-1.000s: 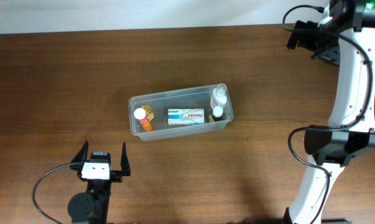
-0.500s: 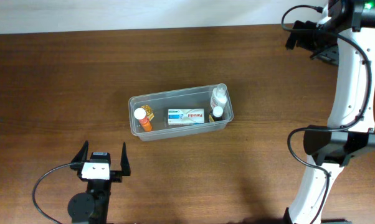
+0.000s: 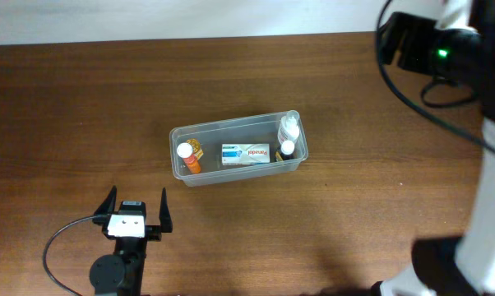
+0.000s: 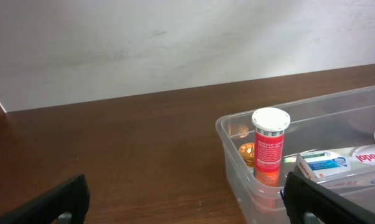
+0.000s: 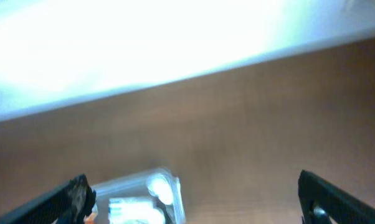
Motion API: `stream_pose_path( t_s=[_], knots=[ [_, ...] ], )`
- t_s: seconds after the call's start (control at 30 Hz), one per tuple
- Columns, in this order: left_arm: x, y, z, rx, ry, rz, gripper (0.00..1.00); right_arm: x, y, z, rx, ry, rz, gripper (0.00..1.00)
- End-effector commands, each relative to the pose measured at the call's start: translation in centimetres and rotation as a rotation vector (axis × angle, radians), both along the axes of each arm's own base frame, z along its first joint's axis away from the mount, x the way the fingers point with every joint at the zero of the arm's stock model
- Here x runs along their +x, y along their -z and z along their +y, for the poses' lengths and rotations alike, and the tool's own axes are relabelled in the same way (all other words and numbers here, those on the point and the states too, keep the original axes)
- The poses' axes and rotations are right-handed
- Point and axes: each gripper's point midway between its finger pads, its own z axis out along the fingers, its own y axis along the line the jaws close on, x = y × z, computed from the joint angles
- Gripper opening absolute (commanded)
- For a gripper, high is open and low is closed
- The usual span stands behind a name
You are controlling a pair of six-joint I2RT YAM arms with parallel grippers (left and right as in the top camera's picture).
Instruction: Pack container
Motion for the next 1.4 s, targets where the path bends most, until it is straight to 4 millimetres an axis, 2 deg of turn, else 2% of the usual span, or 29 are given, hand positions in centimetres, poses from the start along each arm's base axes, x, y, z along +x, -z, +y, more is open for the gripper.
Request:
stream_pose_path(
  t_s=[0.0, 0.13, 0.23, 0.33, 0.47, 0.73, 0.9, 1.1, 1.37],
  knots=[
    [0.0, 0.1, 0.0, 0.009, 0.004, -0.003, 0.99, -1.4, -2.8, -0.4, -0.018, 0.014, -0.151, 0.98],
    [0.0, 0.1, 0.0, 0.009, 0.004, -0.003, 0.99, -1.9, -4.8, -0.4, -0.006, 0.017, -0.342, 0.98],
    [0.0, 0.1, 0.0, 0.009, 0.004, -0.003, 0.99, -2.5, -5.4, -0.4, 0.002, 0.018, -0.473, 0.98],
    [0.0, 0.1, 0.0, 0.009, 0.004, -0.003, 0.99, -3.5, -5.2, -0.4, 0.011, 0.015, -0.577, 0.98],
    [0.0, 0.1, 0.0, 0.009, 0.004, -0.003, 0.99, -4.9, -3.8, -0.5, 0.016, 0.017, -0.69, 0.98],
    [0.0, 0.1, 0.0, 0.008, 0.004, -0.003, 0.99, -8.4, 0.7, -0.7, 0.015, 0.017, -0.873, 0.98],
    [0.0, 0.1, 0.0, 0.009, 0.004, -0.003, 0.99, -10.3, 5.3, -0.8, 0.006, 0.014, -0.947, 0.98],
    [0.0, 0.1, 0.0, 0.009, 0.004, -0.003, 0.99, -11.5, 10.4, -0.9, 0.007, 0.014, -0.96, 0.98],
    [0.0, 0.1, 0.0, 0.009, 0.004, -0.003, 0.99, -12.7, 16.2, -0.8, 0.008, 0.007, -0.944, 0.98]
  ],
)
